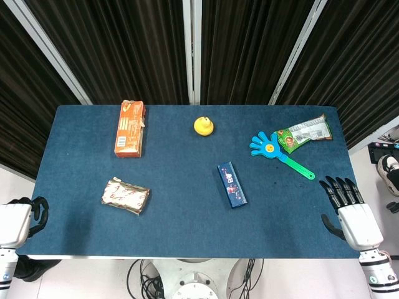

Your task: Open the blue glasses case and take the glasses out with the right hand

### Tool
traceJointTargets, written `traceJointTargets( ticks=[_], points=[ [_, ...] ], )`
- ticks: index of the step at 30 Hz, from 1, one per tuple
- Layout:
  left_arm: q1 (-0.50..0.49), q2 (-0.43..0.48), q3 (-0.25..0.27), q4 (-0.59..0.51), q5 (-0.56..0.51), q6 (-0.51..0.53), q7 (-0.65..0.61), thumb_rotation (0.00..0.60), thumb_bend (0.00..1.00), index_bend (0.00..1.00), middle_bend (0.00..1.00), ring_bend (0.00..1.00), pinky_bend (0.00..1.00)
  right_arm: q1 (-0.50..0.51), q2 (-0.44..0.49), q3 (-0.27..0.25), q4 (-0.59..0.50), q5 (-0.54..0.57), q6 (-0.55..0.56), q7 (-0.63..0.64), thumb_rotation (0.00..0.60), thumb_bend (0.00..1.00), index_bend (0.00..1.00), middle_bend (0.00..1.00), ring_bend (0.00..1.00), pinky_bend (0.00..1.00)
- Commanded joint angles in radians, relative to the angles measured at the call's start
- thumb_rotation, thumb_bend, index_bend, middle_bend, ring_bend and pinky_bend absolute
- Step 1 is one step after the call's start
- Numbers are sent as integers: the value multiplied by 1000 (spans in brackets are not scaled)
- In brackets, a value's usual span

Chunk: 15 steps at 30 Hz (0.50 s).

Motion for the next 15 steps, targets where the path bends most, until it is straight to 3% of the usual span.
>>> traceJointTargets(
  ticks=[1,3,6,11,15],
  points=[
    [0,0,0,0,0,0,-1,600,358,698,710,554,574,46,1,28,-25,23,-59,-13,600,315,0,50,0,0],
    [0,0,0,0,1,0,-1,600,358,698,710,554,574,90,-6,48,-36,51,-124,-14,600,344,0,77,0,0],
    [0,0,0,0,0,0,-2,600,358,698,710,554,574,154,-38,87,-31,107,-212,-7,600,461,0,113,0,0],
    [-1,0,-1,0,-2,-2,-2,600,358,697,710,554,574,274,-145,163,23,246,-367,-59,600,687,0,237,0,0],
    [-1,1,-1,0,-3,-3,-4,600,358,698,710,554,574,366,-223,201,73,357,-498,-85,600,779,0,300,8,0]
  ],
)
